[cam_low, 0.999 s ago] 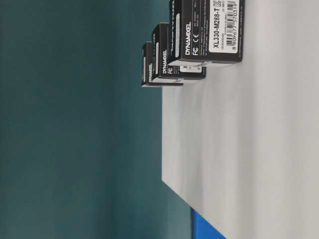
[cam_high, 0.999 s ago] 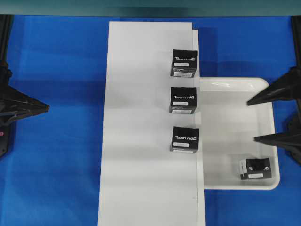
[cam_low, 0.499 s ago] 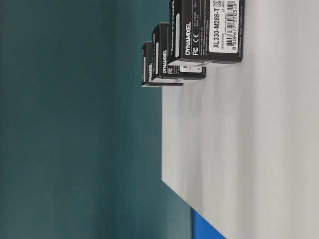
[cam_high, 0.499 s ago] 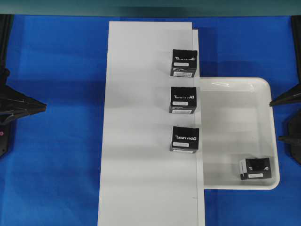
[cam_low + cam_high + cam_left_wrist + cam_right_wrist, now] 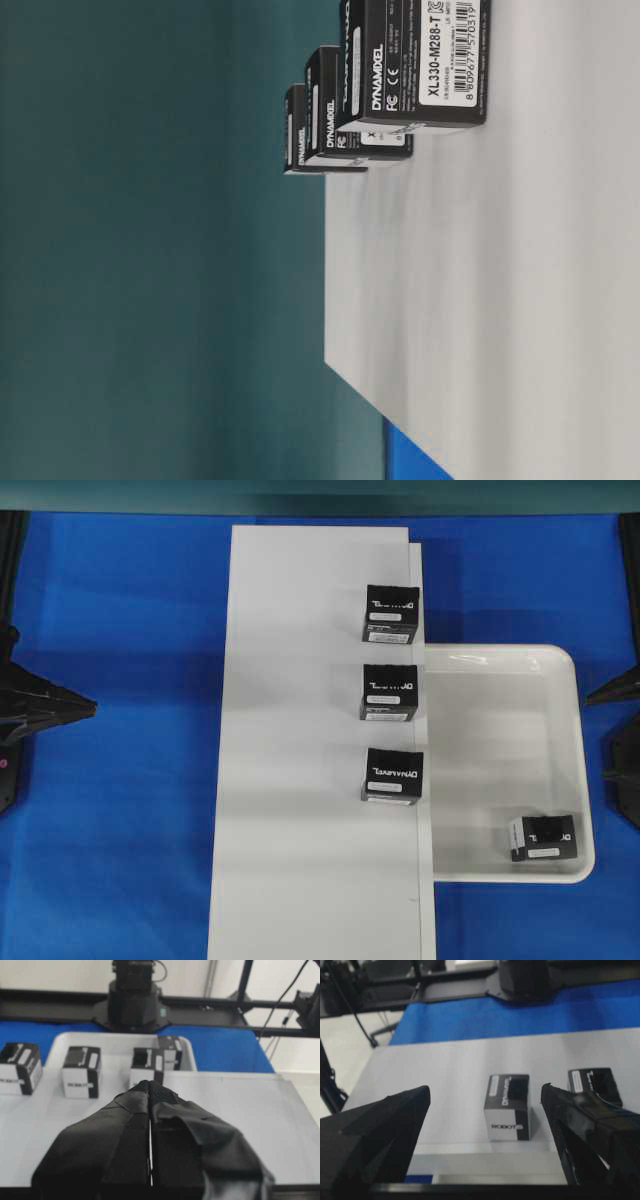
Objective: Place the box from the white plastic tray onto the white base.
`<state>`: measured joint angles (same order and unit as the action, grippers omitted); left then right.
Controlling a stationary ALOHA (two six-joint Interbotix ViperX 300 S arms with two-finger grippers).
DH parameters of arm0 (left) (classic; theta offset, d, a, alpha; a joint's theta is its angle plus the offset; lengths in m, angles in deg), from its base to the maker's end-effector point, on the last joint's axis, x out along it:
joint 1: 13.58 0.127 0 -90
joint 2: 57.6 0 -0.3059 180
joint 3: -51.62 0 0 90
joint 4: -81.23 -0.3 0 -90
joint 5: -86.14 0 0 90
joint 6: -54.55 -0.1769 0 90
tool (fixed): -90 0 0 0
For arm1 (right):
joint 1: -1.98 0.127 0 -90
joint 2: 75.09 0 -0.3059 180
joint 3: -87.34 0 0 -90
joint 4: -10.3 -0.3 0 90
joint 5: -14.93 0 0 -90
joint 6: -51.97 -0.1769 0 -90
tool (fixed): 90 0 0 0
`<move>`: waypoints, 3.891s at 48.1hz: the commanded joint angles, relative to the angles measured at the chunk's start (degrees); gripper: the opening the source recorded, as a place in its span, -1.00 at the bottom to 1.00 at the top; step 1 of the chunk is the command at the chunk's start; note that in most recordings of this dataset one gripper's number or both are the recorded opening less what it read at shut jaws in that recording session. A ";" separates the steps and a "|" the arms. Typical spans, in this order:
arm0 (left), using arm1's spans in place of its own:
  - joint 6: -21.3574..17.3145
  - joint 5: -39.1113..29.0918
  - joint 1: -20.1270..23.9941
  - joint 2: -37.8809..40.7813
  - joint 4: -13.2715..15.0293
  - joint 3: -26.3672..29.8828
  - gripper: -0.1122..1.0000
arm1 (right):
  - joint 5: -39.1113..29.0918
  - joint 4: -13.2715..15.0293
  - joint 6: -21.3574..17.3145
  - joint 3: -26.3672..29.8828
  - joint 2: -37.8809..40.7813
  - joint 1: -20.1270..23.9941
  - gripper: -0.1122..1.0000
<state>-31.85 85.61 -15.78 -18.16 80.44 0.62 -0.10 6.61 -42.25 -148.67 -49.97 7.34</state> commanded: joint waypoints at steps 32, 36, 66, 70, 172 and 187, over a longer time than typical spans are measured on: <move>0.09 2.46 -0.79 0.79 -0.09 0.26 -0.88 | 0.18 -0.26 -0.62 -1.14 -1.49 0.00 0.94; 0.00 2.46 -0.79 0.88 -0.09 0.26 -0.88 | 0.18 -0.26 -0.70 -1.14 -1.58 0.09 0.94; -0.70 2.29 -0.79 0.88 -0.09 0.09 -0.88 | 0.18 -0.35 -0.79 -1.32 -1.49 0.09 0.94; -0.70 2.37 -0.79 0.88 -0.09 0.09 -0.88 | 0.18 -0.35 -0.79 -1.41 -1.58 0.09 0.94; 0.09 5.10 -0.79 0.00 -0.18 0.44 -0.88 | -10.28 -0.44 -2.81 -1.05 -4.13 -0.09 0.94; 0.09 4.57 -0.79 -1.32 -0.09 0.79 -0.88 | -5.45 0.00 -2.46 -1.76 -3.96 -0.62 0.94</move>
<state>-31.85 90.18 -16.48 -19.75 80.35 -0.08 -6.87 6.35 -44.89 -150.61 -54.19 6.90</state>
